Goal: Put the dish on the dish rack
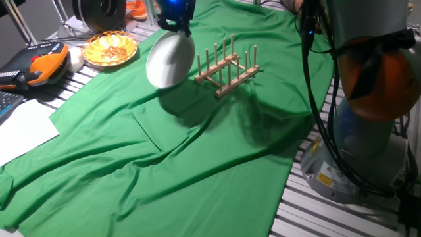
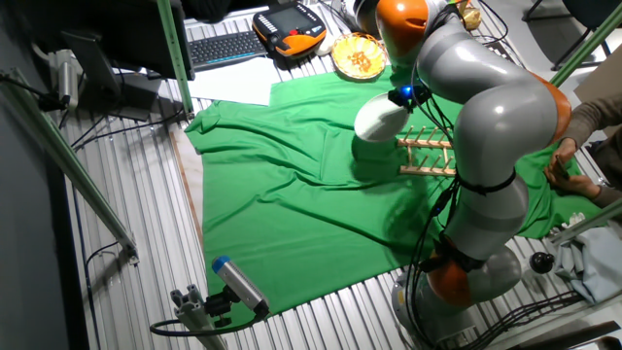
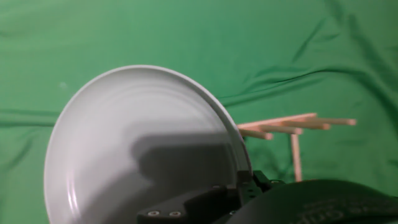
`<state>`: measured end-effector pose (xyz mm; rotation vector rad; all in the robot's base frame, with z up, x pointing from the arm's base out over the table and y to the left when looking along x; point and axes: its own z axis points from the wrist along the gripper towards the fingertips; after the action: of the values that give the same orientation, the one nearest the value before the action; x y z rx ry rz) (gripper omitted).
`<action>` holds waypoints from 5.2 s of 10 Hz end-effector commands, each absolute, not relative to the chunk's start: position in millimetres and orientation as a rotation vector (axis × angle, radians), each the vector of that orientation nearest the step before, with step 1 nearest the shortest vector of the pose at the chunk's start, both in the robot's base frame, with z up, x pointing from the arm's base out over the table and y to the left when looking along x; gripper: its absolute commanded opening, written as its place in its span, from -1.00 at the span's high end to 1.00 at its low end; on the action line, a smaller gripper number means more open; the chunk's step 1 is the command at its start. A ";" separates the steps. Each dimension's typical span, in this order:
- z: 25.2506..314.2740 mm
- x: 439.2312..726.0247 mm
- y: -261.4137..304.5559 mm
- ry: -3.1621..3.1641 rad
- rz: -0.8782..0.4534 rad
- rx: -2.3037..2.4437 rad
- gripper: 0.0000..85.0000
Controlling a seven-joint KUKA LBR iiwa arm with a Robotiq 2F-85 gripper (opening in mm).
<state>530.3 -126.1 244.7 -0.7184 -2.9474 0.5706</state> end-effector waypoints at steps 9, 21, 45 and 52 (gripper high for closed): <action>259.4 530.5 -133.3 -2.912 0.560 -0.822 1.00; 276.6 518.1 -146.7 -2.938 0.616 -0.855 1.00; 334.4 497.0 -219.2 -2.816 1.160 -0.702 1.00; 334.4 497.0 -219.2 -2.754 1.298 -0.675 1.00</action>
<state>497.0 -219.3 334.6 -0.6706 -2.7522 1.3057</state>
